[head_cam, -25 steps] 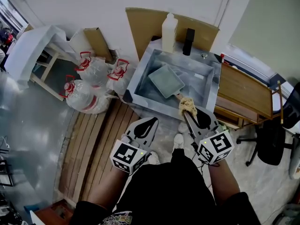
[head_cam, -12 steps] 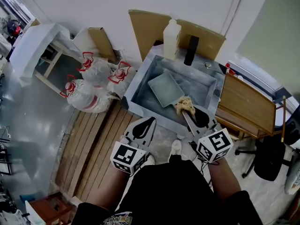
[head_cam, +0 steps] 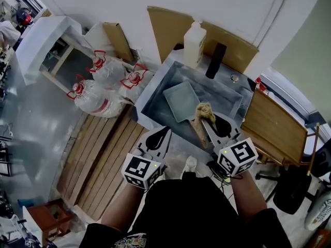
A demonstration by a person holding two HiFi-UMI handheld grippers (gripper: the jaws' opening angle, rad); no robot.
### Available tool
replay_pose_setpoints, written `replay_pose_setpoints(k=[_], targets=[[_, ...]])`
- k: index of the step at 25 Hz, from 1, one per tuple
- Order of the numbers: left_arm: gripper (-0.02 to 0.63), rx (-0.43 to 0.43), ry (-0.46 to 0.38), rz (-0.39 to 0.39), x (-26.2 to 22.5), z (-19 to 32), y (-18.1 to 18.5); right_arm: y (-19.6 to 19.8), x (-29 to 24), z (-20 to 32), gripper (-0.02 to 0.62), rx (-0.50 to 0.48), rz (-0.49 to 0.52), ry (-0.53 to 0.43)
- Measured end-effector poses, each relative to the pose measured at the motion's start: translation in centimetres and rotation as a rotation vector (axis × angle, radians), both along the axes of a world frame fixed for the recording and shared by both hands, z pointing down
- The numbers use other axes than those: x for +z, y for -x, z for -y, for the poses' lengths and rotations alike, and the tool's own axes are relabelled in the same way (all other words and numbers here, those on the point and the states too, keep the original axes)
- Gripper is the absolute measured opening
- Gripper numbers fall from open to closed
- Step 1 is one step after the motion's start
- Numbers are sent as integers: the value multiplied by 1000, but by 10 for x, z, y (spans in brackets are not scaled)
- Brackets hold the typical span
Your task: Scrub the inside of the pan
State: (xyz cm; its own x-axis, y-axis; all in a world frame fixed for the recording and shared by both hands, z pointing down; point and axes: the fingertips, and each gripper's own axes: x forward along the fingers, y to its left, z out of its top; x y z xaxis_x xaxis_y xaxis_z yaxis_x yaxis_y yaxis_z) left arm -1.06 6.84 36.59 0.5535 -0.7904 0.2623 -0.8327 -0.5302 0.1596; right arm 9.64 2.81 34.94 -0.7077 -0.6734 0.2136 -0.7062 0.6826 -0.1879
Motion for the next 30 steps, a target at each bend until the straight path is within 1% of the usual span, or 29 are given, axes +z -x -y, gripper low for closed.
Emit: replay_pose_setpoints(k=[5,11,19,25,30], targets=[[9,-50,34,8,8,8,-1,-3,6,10,101,-28,9,13],[9,-86,62,21,14,12,-4,-8,11,14,101,-47,20,27],[11,-110,110,17,25,19,-9,-17,12,19,101,-49,33,37],[12,-118,141,-4,32,31,-7,-17,16,21,101,-40,29,43],[66,-99,155,-2,43,44,-5,-12,23,29,101,-27,8,48]])
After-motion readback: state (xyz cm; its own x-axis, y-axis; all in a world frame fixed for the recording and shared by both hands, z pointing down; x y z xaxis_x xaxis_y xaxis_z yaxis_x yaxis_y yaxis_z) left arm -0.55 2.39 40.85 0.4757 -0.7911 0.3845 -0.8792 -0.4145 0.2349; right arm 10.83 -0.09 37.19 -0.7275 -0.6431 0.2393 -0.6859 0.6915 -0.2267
